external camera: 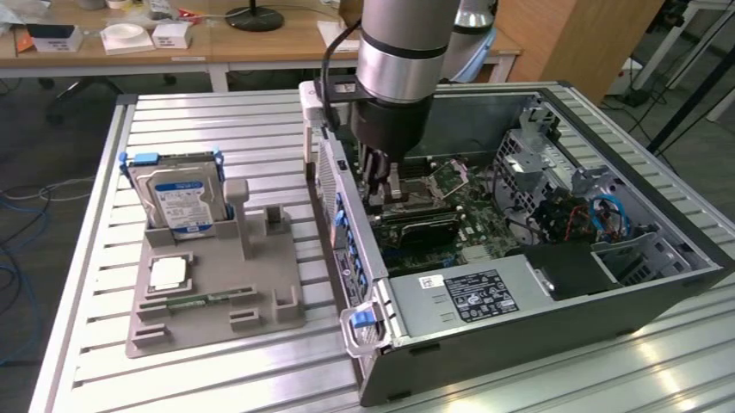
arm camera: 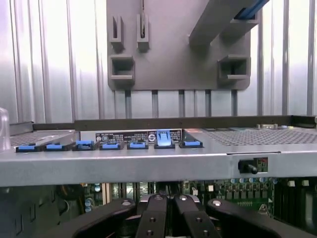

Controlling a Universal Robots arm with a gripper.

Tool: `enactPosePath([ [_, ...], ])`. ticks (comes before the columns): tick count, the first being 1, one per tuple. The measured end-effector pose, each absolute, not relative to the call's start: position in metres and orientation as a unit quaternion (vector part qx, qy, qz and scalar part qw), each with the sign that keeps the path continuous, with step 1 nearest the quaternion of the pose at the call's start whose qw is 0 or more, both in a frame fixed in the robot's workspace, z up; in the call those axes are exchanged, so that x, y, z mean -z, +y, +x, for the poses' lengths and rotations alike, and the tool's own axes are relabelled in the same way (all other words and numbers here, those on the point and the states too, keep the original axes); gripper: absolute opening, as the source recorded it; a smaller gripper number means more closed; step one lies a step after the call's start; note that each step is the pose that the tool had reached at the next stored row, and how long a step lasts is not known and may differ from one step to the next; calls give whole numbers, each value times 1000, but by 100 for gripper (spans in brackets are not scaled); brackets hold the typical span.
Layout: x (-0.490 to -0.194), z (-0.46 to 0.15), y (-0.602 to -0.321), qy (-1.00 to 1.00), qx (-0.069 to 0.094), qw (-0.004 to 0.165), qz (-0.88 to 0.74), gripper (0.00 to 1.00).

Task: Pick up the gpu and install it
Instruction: 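Press down on the gpu until it lock into place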

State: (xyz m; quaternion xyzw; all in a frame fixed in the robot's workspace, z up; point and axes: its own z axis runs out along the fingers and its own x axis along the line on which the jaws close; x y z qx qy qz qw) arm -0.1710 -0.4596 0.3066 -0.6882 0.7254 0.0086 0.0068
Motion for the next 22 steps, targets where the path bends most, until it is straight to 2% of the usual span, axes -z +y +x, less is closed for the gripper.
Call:
enactPosePath([
  [3,-307,-171,-463,726,-9,6,-687,11],
  [7,-306,-171,-465,727,-30,-14,-686,11],
  [8,-307,-171,-465,727,-32,-15,-686,11],
  [22,-300,-166,-463,728,-33,-14,-685,11],
])
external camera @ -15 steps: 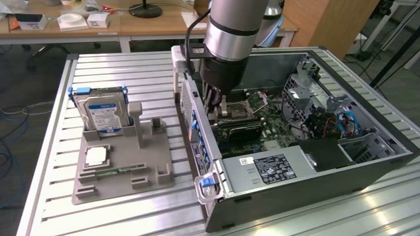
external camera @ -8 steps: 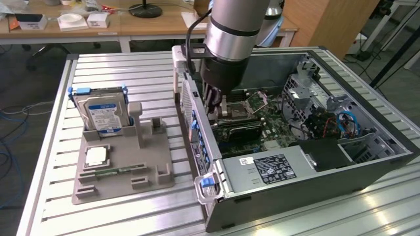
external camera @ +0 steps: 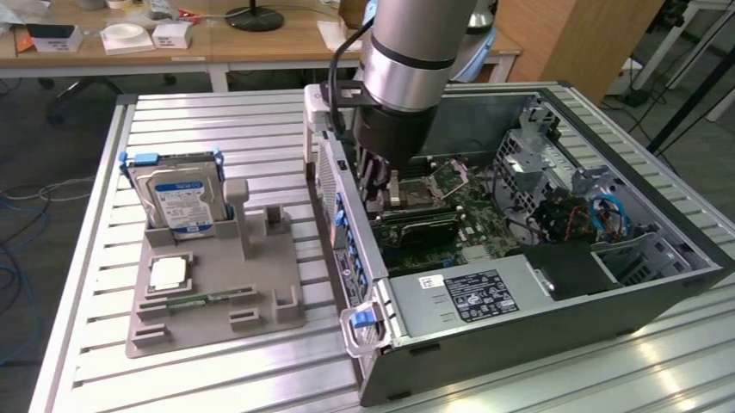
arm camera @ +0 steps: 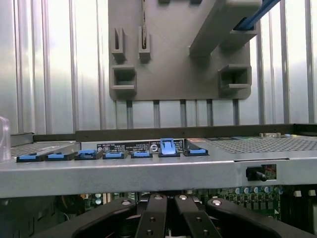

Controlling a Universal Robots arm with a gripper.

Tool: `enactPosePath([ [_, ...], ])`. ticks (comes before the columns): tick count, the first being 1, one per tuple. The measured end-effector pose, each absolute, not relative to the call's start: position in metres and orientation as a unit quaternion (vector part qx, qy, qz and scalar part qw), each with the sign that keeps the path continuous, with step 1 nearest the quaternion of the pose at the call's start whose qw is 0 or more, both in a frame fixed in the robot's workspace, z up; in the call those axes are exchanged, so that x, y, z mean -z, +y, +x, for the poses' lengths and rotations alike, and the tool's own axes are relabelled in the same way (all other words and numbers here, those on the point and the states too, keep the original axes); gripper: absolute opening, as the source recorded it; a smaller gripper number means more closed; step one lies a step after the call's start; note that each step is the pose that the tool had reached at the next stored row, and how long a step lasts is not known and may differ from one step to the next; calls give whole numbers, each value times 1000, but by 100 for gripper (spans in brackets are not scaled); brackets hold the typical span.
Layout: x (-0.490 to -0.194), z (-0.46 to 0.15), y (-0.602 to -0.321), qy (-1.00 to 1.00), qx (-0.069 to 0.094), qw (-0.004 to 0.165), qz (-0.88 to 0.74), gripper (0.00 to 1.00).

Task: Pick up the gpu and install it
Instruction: 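Press down on the gpu until it lock into place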

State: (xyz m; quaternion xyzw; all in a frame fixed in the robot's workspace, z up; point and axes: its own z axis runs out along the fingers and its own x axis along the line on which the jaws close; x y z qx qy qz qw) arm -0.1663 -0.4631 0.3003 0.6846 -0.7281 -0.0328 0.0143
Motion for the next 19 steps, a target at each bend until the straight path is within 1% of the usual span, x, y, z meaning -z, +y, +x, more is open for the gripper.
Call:
enactPosePath([
  [12,-295,-166,-461,-730,34,15,682,11],
  [14,-298,-166,-461,-730,35,12,682,11],
  [16,-306,-165,-461,-730,34,13,682,11],
  [19,-308,-157,-461,-730,34,11,682,11],
])
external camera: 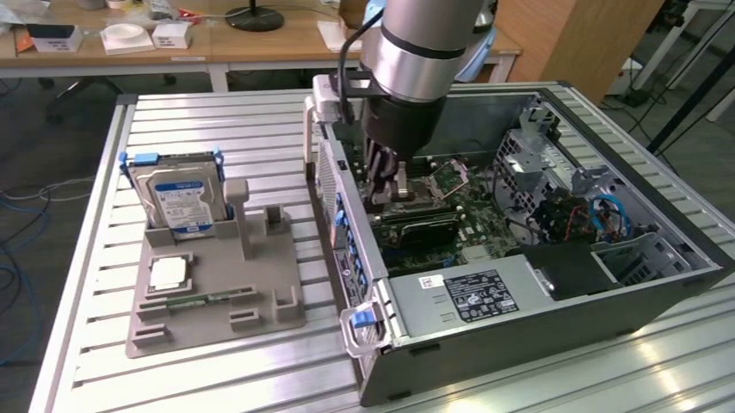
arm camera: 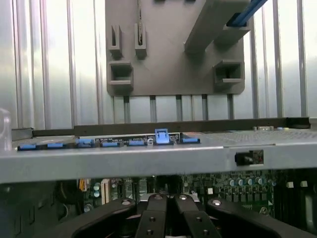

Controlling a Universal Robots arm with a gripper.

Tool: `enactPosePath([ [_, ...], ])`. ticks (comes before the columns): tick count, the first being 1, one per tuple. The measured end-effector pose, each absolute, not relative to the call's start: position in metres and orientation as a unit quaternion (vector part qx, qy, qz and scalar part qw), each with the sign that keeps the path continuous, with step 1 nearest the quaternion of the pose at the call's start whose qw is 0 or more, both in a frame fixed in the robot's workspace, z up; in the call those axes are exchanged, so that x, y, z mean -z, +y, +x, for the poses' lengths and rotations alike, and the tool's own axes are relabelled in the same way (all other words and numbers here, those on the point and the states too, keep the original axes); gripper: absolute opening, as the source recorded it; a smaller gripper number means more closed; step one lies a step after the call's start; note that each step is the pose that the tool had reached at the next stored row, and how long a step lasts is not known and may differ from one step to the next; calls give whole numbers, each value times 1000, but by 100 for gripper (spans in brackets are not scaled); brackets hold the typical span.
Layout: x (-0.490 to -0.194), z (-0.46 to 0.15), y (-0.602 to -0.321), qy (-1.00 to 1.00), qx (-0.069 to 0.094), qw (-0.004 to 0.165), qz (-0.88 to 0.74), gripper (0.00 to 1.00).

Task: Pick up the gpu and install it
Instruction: 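Press down on the gpu until it lock into place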

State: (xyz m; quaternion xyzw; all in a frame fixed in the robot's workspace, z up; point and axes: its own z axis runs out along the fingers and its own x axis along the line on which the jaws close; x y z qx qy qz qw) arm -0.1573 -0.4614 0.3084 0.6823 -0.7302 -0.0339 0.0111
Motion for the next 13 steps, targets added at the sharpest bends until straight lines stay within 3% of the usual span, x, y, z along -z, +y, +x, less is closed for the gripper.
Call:
enactPosePath([
  [13,-309,-109,-462,-730,31,4,683,11],
])
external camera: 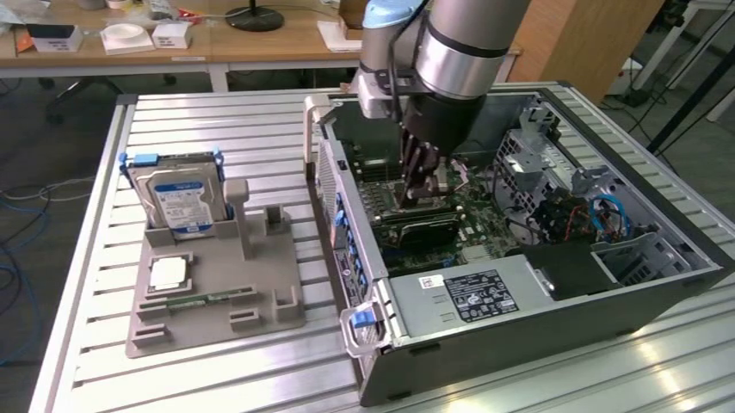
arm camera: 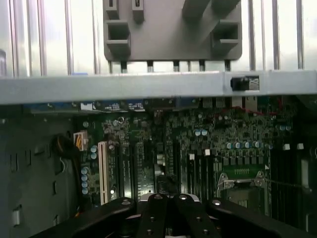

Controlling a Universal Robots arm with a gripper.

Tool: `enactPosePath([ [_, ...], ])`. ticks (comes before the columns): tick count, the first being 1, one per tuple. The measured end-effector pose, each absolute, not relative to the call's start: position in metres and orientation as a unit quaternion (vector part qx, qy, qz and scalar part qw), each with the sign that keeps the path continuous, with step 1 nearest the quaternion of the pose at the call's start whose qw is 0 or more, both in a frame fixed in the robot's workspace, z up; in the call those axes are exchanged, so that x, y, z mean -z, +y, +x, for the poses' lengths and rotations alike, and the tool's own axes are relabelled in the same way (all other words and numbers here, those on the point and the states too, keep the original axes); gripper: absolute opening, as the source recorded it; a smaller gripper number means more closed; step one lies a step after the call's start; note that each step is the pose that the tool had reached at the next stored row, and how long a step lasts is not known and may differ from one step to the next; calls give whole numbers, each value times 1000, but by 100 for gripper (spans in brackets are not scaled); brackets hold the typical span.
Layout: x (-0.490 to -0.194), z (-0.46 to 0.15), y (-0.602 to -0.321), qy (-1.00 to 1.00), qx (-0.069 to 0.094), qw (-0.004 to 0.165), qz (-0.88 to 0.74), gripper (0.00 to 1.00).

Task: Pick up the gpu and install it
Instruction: 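Press down on the gpu until it lock into place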

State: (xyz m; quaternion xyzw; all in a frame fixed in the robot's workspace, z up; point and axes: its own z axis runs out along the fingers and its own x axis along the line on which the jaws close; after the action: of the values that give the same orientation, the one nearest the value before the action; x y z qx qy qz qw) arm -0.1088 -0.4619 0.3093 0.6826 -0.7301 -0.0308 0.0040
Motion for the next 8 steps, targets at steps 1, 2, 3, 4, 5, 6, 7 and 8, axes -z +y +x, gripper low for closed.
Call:
enactPosePath([
  [1,-309,-104,-462,-730,31,4,683,11],
  [2,-309,-99,-462,-730,31,4,683,11],
  [3,-309,-95,-462,-730,31,4,683,11],
  [4,-308,-91,-462,-730,31,4,683,11],
  [5,-307,-87,-463,-730,31,4,683,11],
  [6,-307,-82,-463,-730,31,4,683,11],
  [7,-306,-77,-463,-730,31,4,683,11],
  [8,-306,-73,-463,-730,31,4,683,11],
])
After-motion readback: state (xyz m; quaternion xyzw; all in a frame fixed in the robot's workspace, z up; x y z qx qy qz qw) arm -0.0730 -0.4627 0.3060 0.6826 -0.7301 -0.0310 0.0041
